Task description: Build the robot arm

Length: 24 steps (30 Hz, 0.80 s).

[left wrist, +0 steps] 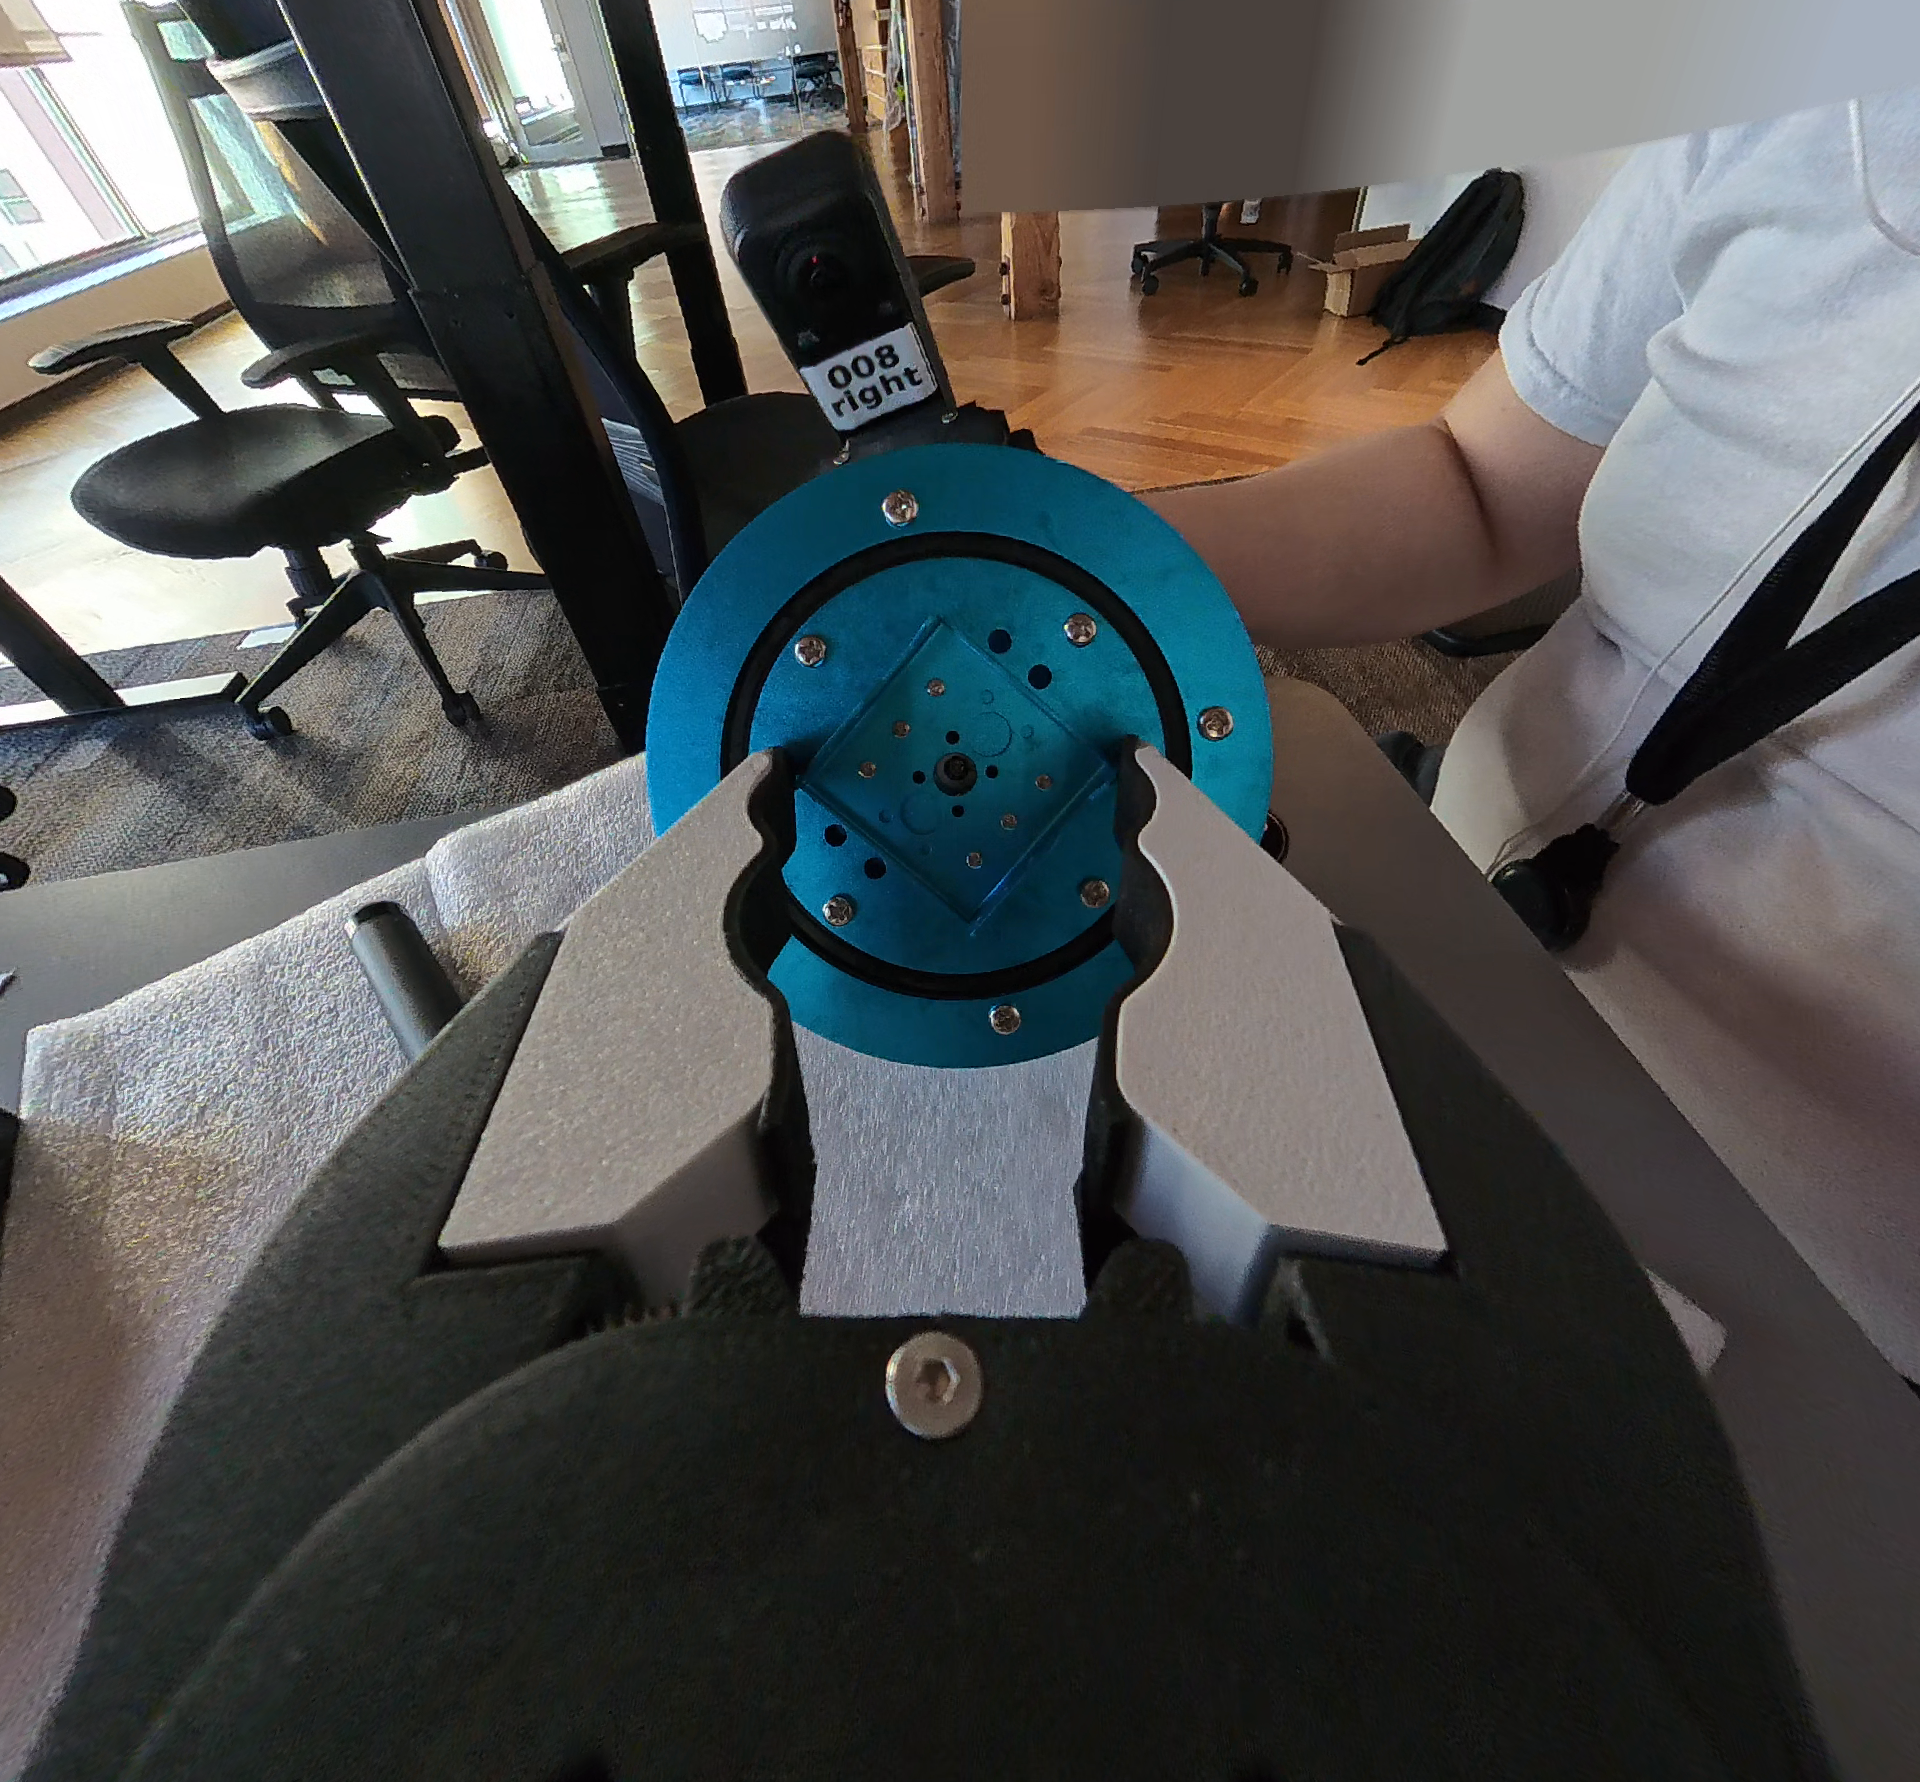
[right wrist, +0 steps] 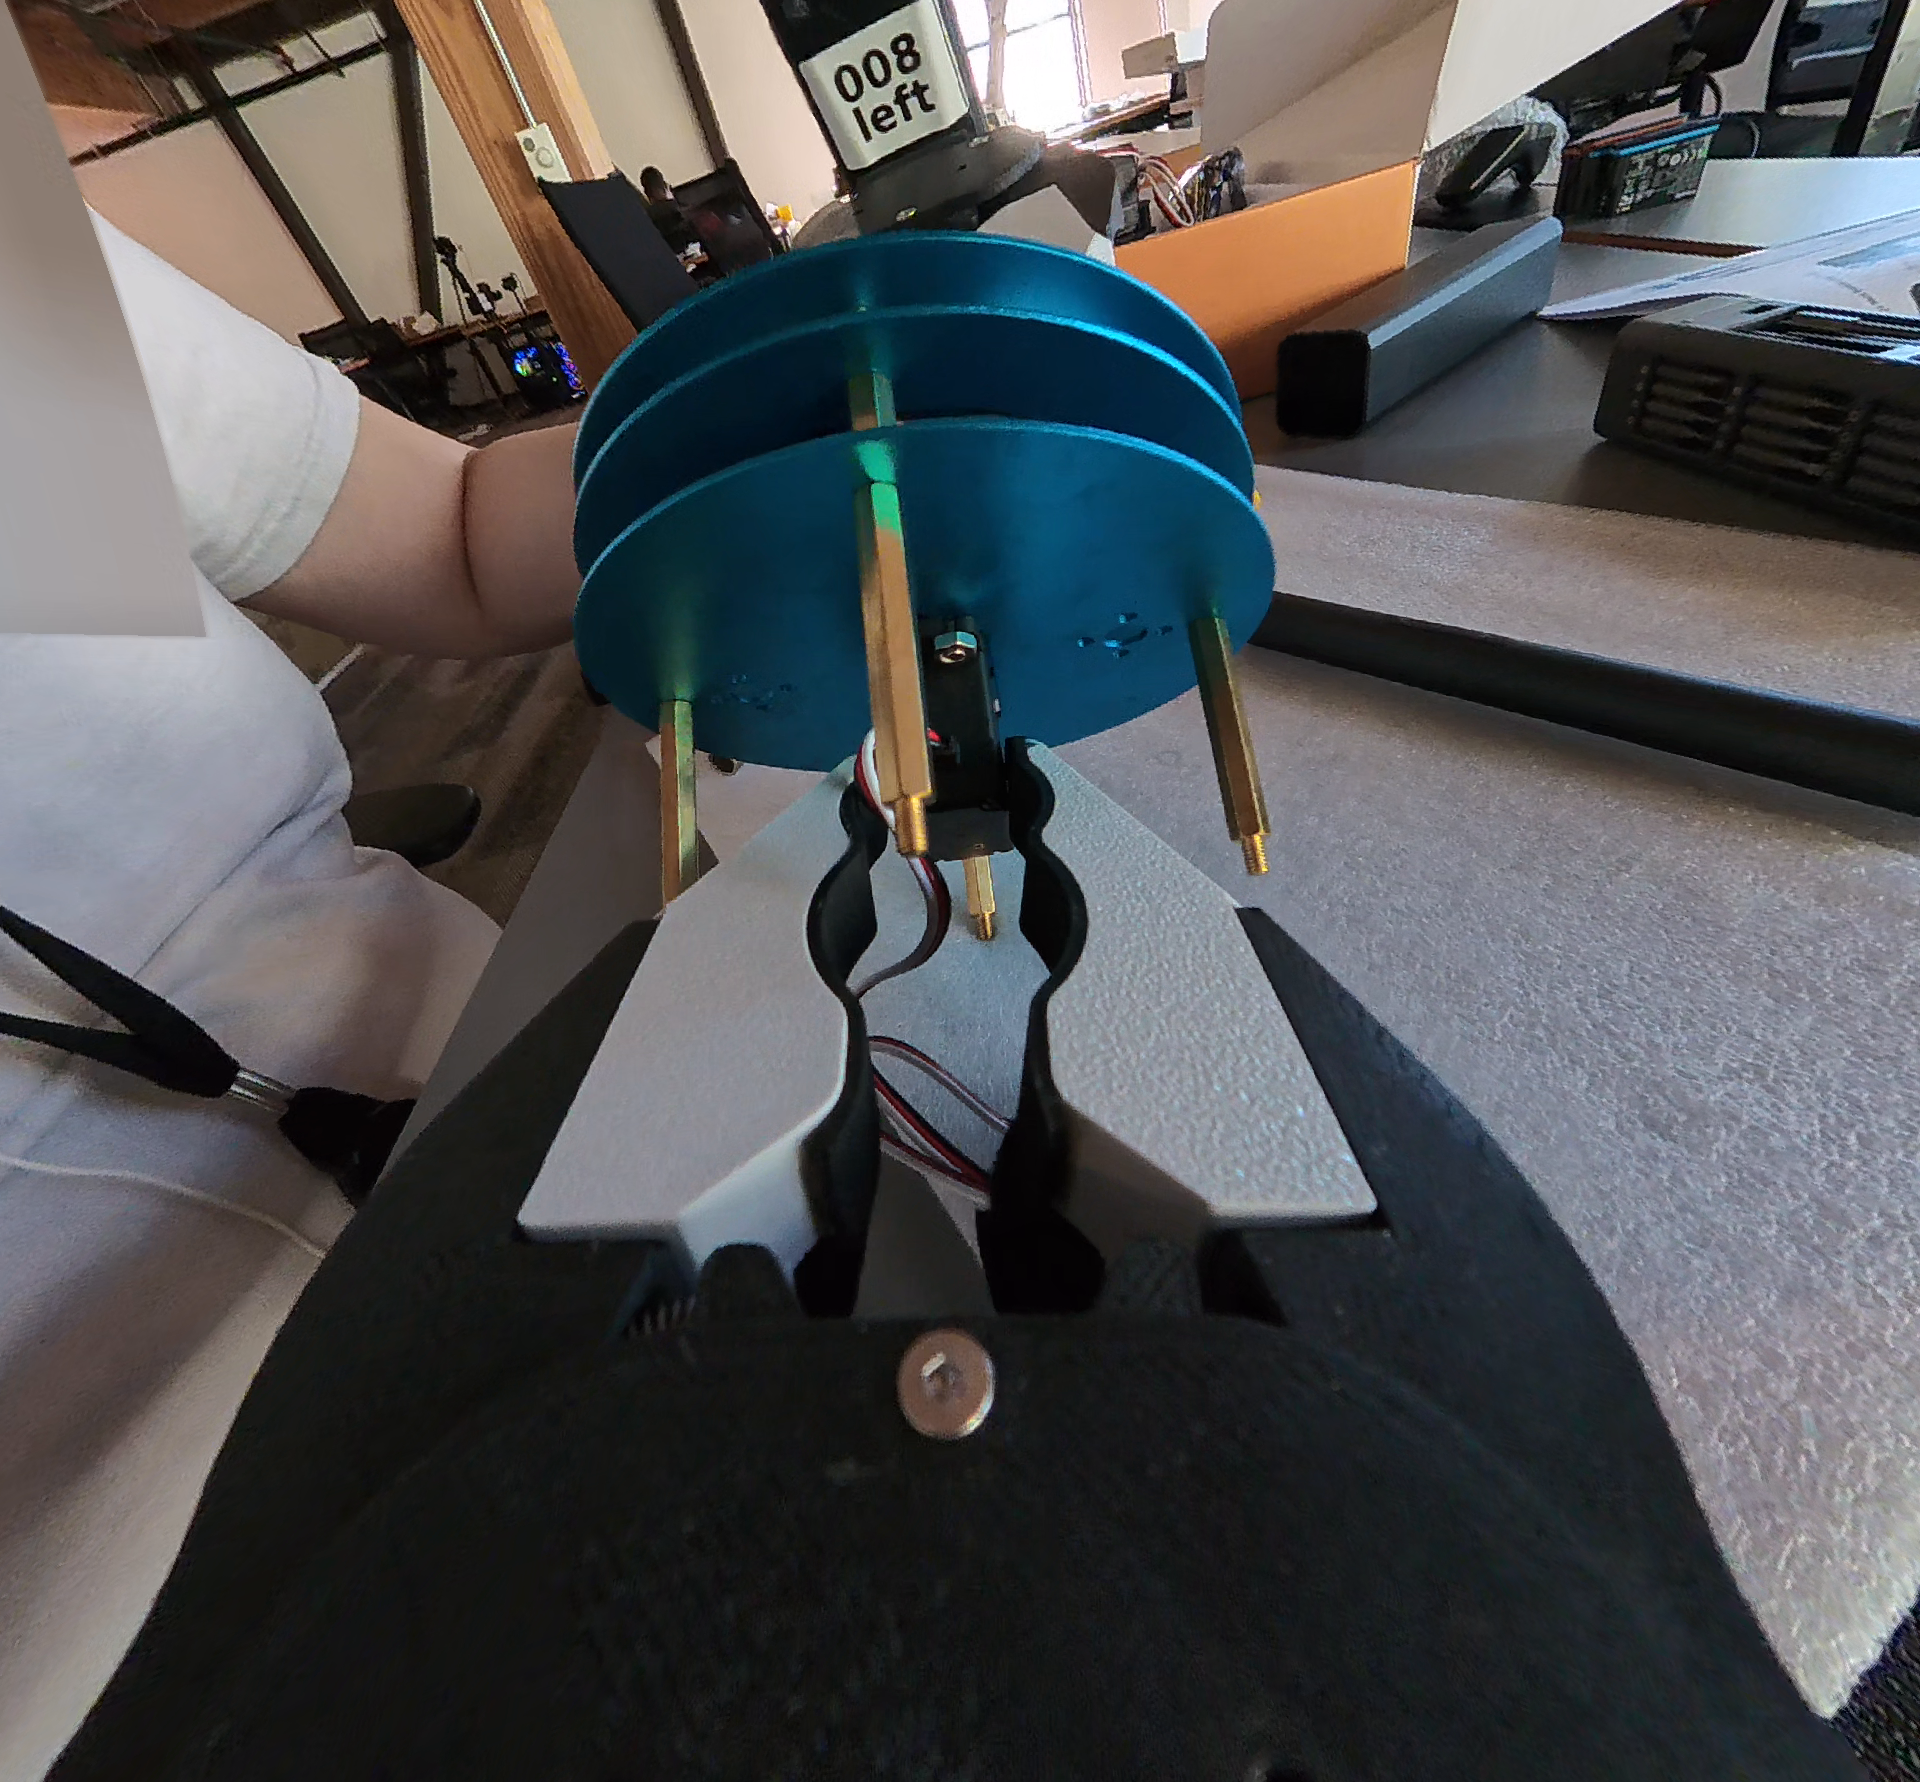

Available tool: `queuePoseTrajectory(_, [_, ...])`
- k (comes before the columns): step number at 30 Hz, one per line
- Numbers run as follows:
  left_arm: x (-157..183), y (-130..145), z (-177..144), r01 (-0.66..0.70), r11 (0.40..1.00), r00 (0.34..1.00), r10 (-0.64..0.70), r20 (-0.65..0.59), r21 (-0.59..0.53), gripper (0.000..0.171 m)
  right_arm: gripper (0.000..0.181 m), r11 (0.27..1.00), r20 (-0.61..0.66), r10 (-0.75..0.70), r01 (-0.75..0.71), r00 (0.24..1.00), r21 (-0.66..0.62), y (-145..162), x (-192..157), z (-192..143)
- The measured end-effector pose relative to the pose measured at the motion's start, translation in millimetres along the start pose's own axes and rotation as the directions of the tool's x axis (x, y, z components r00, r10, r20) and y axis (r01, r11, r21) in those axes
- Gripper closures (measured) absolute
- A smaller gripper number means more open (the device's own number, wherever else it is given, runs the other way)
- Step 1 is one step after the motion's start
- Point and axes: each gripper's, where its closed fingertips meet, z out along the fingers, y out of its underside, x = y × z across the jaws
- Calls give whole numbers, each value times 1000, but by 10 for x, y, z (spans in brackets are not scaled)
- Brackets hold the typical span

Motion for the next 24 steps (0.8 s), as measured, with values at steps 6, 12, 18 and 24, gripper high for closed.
queuePoseTrajectory(6, [4, 11, -14, -8, 1000, 1000, 8, -1, -10, 111, 160, 1000, -17, -11, 11, 1000, 0, -9, 3, 13])
queuePoseTrajectory(12, [7, 43, -51, -16, 999, 1000, 16, -8, -28, 111, 160, 1000, -45, -25, 25, 999, 6, -20, 7, 38])
queuePoseTrajectory(18, [6, 69, -79, -16, 999, 1000, 15, -14, -36, 111, 160, 999, -71, -35, 36, 997, 12, -29, 10, 54])
queuePoseTrajectory(24, [2, 74, -80, -9, 1000, 1000, 8, -19, -25, 111, 160, 999, -92, -38, 39, 995, 16, -30, 15, 51])
